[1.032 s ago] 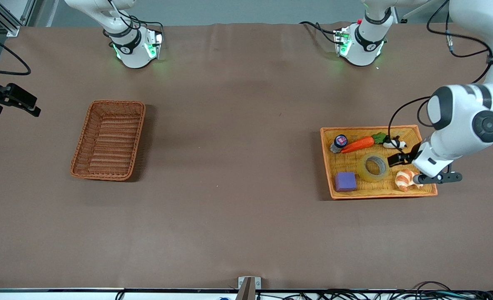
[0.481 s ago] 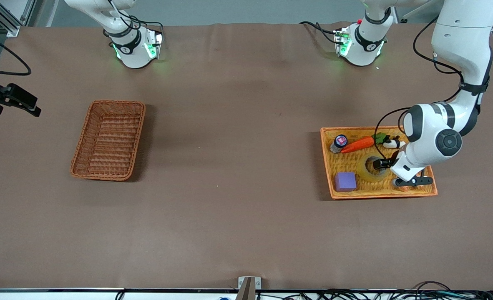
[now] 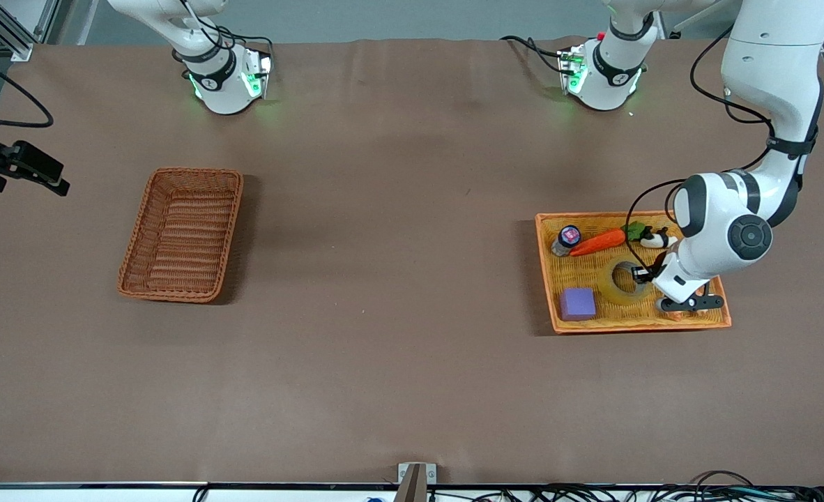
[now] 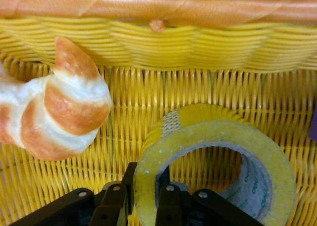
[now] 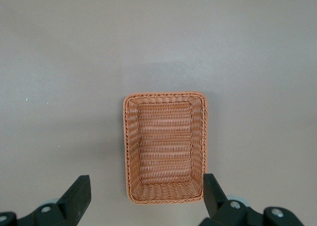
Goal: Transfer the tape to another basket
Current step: 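Grasp the tape roll rim with the left gripper and carry it toward the basket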
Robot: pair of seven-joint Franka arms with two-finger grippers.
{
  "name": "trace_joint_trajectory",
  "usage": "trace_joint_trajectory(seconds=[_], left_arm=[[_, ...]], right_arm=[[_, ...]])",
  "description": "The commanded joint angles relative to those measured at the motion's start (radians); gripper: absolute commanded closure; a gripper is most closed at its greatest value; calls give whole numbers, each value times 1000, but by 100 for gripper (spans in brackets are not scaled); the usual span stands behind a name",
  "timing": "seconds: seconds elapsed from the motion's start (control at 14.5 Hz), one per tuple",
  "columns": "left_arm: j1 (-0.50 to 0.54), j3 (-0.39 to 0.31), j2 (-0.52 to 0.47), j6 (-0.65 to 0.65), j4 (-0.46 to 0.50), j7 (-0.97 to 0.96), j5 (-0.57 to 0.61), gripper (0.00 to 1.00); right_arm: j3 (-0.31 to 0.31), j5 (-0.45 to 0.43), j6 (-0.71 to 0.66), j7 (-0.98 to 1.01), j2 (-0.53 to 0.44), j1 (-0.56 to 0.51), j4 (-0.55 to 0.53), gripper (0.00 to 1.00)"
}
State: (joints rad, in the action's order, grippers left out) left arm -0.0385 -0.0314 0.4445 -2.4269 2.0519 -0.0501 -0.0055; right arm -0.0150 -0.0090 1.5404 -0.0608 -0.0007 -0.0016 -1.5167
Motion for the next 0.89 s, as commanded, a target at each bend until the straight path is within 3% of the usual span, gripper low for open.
trace_joint_trajectory(seconds=[0.0, 0.14, 0.41, 0.69, 0.83], left_arm=[[-9, -2, -73, 25, -22, 1, 10, 100], [-20, 8, -98, 142, -93, -5, 19, 100], [-30, 115, -81, 452, -359, -20, 22, 100], [-76, 241, -61, 493, -450, -78, 35, 100], [-93, 357, -5, 493, -510, -158, 115, 100]], right_arm=[[1, -9, -2, -4, -4, 0, -8, 0], [1, -9, -2, -4, -4, 0, -8, 0], [1, -9, -2, -4, -4, 0, -8, 0], [1, -9, -3, -4, -5, 0, -8, 0], [0, -8, -3, -4, -5, -1, -8, 0]])
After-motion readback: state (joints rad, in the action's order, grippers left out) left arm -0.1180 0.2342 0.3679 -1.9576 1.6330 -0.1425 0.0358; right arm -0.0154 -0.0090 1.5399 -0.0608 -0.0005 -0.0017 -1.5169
